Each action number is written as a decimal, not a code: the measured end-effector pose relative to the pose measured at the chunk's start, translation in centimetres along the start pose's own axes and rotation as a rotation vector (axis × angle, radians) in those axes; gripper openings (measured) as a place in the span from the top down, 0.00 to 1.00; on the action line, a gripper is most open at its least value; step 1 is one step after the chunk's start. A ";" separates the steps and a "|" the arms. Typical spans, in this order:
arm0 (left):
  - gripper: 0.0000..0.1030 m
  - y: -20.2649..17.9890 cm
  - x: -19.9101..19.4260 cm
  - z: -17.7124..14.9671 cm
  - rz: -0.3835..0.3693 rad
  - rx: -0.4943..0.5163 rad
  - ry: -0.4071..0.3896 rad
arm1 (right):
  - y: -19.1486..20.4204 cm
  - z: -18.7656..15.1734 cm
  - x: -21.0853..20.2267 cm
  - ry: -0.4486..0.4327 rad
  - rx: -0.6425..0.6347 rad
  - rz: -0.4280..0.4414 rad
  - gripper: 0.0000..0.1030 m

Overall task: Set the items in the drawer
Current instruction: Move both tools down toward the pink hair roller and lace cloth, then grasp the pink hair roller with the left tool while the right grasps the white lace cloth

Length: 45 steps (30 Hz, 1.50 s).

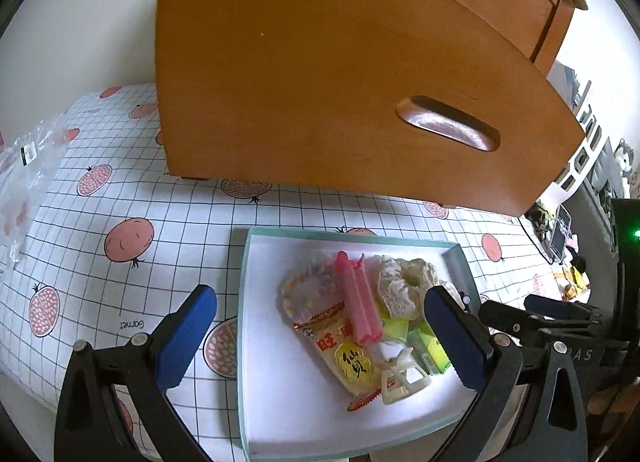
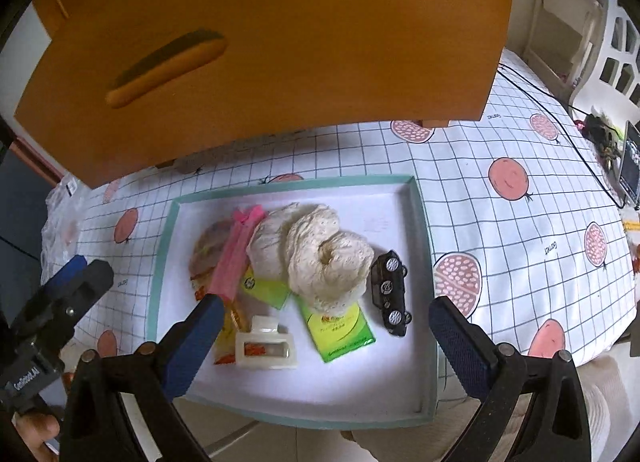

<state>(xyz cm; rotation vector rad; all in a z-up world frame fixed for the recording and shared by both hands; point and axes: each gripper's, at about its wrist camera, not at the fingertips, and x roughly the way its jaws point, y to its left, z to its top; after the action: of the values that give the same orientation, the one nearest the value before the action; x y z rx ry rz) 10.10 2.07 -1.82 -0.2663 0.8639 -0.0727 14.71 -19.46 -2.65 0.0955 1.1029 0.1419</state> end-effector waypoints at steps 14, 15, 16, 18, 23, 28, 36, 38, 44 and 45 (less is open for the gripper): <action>0.00 -1.8 5.0 0.3 0.039 0.002 0.139 | -2.0 1.3 3.8 0.042 0.077 0.082 0.00; 0.00 -1.9 5.4 0.3 0.046 0.006 0.150 | -2.0 1.4 3.9 0.043 0.080 0.094 0.00; 0.00 -1.9 5.7 0.3 0.053 0.008 0.157 | -2.1 1.5 4.1 0.044 0.085 0.106 0.00; 0.00 -2.0 6.0 0.3 0.055 0.011 0.162 | -2.4 1.8 4.3 0.043 0.093 0.113 0.05; 0.11 -2.4 6.9 0.4 0.051 0.010 0.190 | -4.4 2.3 4.9 0.057 0.134 0.106 0.21; 0.24 -3.2 7.9 0.2 0.042 0.022 0.232 | -5.6 2.3 5.6 0.074 0.186 0.138 0.31; 0.38 -3.8 9.0 -0.5 0.031 0.044 0.279 | -4.3 1.8 6.5 0.096 0.174 0.210 0.48; 0.38 -4.0 9.2 -0.6 0.032 0.049 0.286 | -3.7 1.7 6.8 0.101 0.164 0.234 0.49; 0.47 -4.6 10.0 -0.9 0.030 0.077 0.306 | -2.4 1.3 7.8 0.133 0.132 0.247 0.49; 0.49 -4.7 10.2 -0.9 0.030 0.081 0.311 | -2.3 1.3 8.1 0.137 0.130 0.251 0.49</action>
<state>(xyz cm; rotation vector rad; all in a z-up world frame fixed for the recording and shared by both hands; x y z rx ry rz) 16.23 -4.41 -8.72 -0.1679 1.1708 -0.1227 19.56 -20.39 -9.51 0.3458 1.2346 0.3049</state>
